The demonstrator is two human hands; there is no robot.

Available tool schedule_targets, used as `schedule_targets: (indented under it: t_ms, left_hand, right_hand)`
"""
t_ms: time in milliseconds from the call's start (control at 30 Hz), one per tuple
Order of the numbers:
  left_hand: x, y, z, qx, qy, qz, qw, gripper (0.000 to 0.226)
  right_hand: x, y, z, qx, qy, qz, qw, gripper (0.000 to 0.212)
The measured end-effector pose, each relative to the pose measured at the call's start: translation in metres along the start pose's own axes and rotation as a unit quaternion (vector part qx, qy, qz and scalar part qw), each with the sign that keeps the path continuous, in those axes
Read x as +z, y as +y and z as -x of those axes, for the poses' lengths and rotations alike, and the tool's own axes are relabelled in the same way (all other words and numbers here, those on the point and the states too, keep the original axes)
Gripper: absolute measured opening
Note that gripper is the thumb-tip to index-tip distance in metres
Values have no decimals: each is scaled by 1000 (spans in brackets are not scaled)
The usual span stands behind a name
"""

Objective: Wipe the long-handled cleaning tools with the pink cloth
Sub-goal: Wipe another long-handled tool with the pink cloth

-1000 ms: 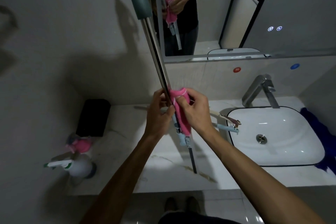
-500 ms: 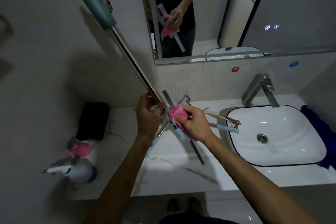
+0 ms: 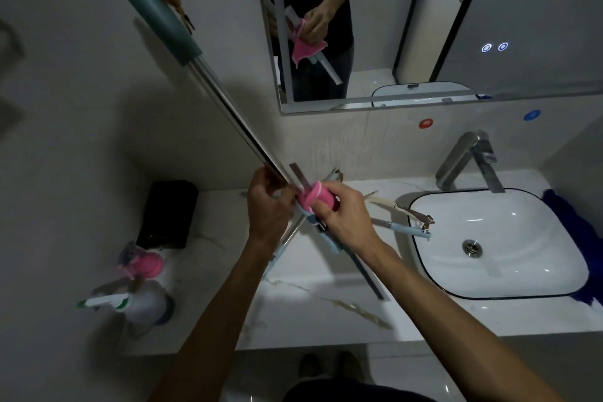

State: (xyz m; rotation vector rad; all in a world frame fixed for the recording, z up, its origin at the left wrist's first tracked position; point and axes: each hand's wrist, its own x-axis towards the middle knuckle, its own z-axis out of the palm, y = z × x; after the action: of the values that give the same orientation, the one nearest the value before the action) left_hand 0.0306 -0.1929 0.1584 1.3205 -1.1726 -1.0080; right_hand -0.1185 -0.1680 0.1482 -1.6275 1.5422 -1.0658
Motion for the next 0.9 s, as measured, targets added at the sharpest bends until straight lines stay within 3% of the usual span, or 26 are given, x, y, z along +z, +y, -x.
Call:
schedule_targets:
  t_ms: [100,200,300,400,467,533,600,633,667,767,900]
  left_hand:
    - [-1,-8,1,-25,17,28,999,29]
    - [-6,-16,-9,-33,87,42,995,31]
    - [-15,-22,-23,-53,110,69,990,52]
    - [-17,-31,-28,-48,111,-4,993,63]
    - [-15,-36,-24,-12,130,-111,985,83]
    - [-14,-39,-19,105,130,-290,942,86]
    - [-12,-42,-15,233,66,-455,857,75]
    - [-10,-44,-14,263,20,-494,828,68]
    - [-8,-47,-15,260,-19,-507,822,57]
    - [-4,-45,-17,115,-87,-470,871,38]
    - [5,-43,-10,113,-75,-447,884,39]
  right_hand:
    - [1,5,4,10,2,-14,1000,10]
    - [-8,3,3,38,80,-112,990,19]
    - [-21,3,-3,63,150,-170,972,19]
    - [-31,-4,-7,44,183,-168,968,17]
    - [-35,-8,-8,23,194,-175,965,9]
    - [-39,-13,-11,13,217,-195,956,7]
    - [-43,-17,-15,11,236,-222,946,9]
    - [-44,-19,-16,10,241,-228,943,11]
    - [-45,-20,-17,8,243,-231,942,13]
    - [-48,-25,-17,-5,257,-234,937,11]
    - [-63,-25,-23,-16,308,-238,921,8]
